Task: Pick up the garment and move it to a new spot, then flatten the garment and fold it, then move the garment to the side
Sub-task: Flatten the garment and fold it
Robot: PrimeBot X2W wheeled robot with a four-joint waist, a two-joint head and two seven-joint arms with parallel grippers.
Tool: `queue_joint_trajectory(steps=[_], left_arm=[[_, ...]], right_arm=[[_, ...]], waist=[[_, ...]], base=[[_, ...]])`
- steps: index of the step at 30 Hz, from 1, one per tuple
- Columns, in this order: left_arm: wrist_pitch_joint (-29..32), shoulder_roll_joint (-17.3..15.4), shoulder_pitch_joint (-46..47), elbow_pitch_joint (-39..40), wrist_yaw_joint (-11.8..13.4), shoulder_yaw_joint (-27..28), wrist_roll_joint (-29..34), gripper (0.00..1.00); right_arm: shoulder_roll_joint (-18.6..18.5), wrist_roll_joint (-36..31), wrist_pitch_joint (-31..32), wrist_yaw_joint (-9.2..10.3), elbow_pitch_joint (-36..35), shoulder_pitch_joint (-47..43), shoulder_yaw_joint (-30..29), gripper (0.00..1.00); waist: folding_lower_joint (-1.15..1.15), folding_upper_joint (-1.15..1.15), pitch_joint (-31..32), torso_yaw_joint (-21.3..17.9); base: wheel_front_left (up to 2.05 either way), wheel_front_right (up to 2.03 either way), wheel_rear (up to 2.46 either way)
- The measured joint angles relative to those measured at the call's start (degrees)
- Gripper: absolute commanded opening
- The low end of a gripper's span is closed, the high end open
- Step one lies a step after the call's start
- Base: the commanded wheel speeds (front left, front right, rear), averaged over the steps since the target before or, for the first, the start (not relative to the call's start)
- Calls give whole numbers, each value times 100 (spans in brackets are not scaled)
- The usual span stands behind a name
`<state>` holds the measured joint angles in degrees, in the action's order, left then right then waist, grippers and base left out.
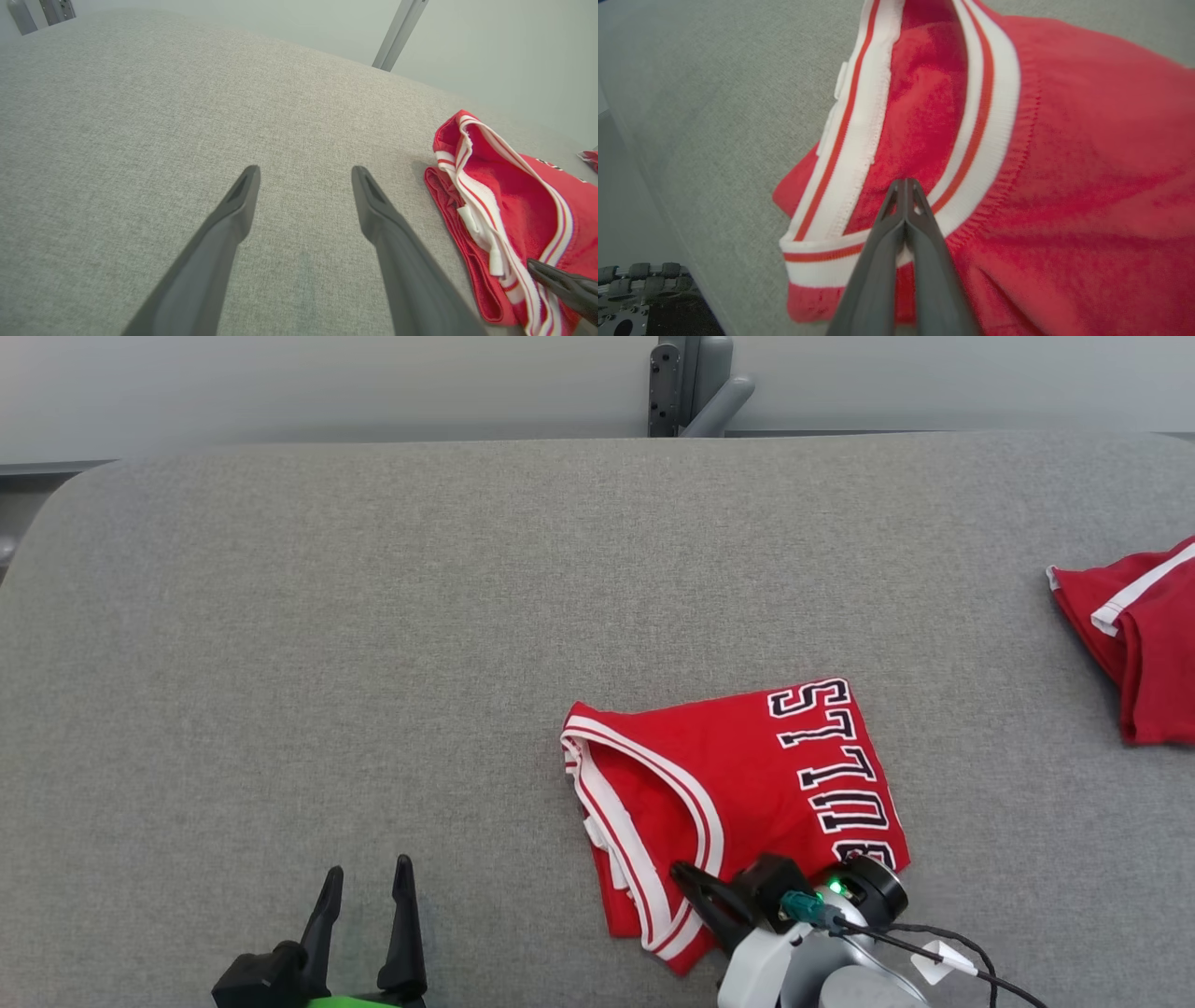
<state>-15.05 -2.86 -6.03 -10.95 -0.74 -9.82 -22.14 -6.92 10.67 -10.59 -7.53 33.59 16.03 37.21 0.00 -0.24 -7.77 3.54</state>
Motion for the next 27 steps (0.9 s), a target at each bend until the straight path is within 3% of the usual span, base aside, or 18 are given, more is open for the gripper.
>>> queue_joint_trajectory(steps=[13, 27], left_arm=[[0, 0, 94, -62, 8, -52, -59, 100], [0, 0, 100, -120, 15, -107, -102, 100]], right_arm=[[283, 765, 261, 7, 682, 692, 1026, 0], [398, 1447, 192, 2, 871, 1140, 1593, 0]], waist=[[0, 0, 1, 140], [0, 0, 79, 311]], base=[[0, 0, 0], [0, 0, 0]])
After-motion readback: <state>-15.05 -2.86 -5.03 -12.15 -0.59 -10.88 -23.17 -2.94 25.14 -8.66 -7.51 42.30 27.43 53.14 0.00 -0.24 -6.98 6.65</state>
